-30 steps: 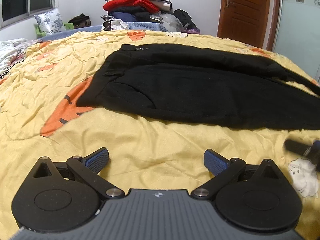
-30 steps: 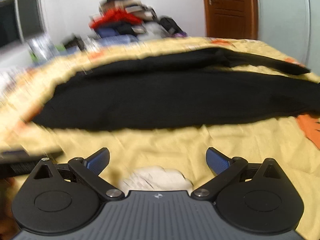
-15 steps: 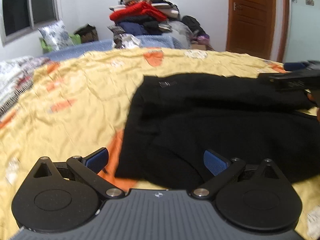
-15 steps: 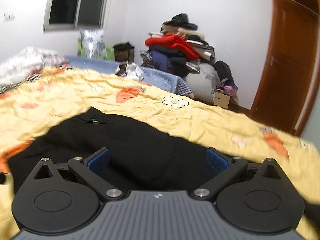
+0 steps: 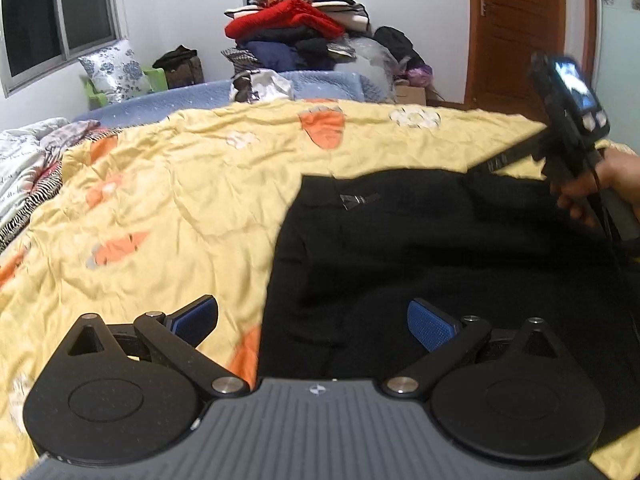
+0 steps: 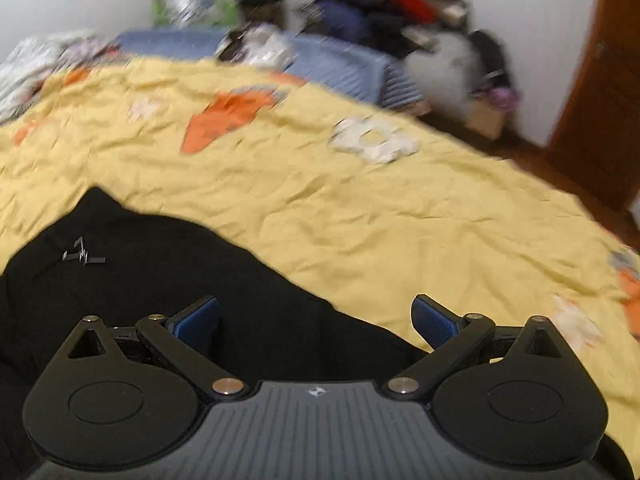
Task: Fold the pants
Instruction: 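Move both tools to the waistband of the black pants and grasp it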
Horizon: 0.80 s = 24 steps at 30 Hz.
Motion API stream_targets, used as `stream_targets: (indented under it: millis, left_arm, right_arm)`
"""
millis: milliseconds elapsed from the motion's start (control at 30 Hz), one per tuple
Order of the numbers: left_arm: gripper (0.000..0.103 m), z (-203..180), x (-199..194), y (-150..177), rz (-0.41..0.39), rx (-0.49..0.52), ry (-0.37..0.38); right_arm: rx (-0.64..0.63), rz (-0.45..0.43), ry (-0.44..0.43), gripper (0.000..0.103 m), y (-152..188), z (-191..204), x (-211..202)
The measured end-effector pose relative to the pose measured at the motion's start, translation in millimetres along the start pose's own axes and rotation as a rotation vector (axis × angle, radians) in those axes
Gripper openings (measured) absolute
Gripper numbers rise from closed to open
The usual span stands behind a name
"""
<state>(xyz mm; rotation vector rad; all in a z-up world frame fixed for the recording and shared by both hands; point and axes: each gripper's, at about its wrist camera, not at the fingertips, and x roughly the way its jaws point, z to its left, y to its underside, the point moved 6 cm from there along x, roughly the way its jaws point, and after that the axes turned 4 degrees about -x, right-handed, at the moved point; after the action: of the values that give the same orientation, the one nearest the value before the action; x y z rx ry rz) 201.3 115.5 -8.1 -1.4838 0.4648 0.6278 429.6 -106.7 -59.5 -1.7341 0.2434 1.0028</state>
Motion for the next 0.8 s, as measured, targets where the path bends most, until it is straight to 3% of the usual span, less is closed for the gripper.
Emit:
stream_targets:
  millis: [100, 167, 200, 233, 367, 400, 500, 533, 700, 800]
  left_arm:
    - [0.103, 4, 5, -19, -0.004, -0.008, -0.001]
    - [0.103, 8, 18, -34, 0.015, -0.024, 0.014]
    - [0.103, 7, 21, -36, 0.019, -0.030, 0.018]
    - [0.103, 7, 27, -42, 0.022, -0.042, 0.025]
    - [0.102, 5, 57, -72, 0.046, -0.110, 0.077]
    - [0.102, 2, 66, -77, 0.068, -0.138, 0.087]
    - [0.102, -5, 87, -87, 0.107, -0.199, 0.144]
    - [0.100, -8, 99, -91, 0.154, -0.232, 0.160]
    - [0.101, -13, 120, -103, 0.196, -0.352, 0.229]
    - [0.101, -15, 131, -107, 0.249, -0.458, 0.312]
  right_arm:
    - [-0.041, 0.028, -0.088, 0.102, -3, 6, 17]
    - [-0.069, 0.052, -0.098, 0.102, -6, 10, 27]
    - [-0.065, 0.073, -0.126, 0.093, -5, 10, 33]
    - [-0.063, 0.087, -0.164, 0.091, -5, 12, 37]
    - [-0.123, 0.051, -0.239, 0.042, -6, 26, 22]
    - [-0.147, 0.042, -0.226, 0.030, -6, 30, 17]
    - [-0.282, 0.015, -0.141, 0.011, 0, 43, 5]
    - [-0.320, -0.007, -0.102, 0.010, 1, 46, 0]
    - [-0.544, -0.171, 0.055, 0.007, 22, 80, -46]
    - [-0.665, -0.235, 0.111, 0.007, 45, 102, -74]
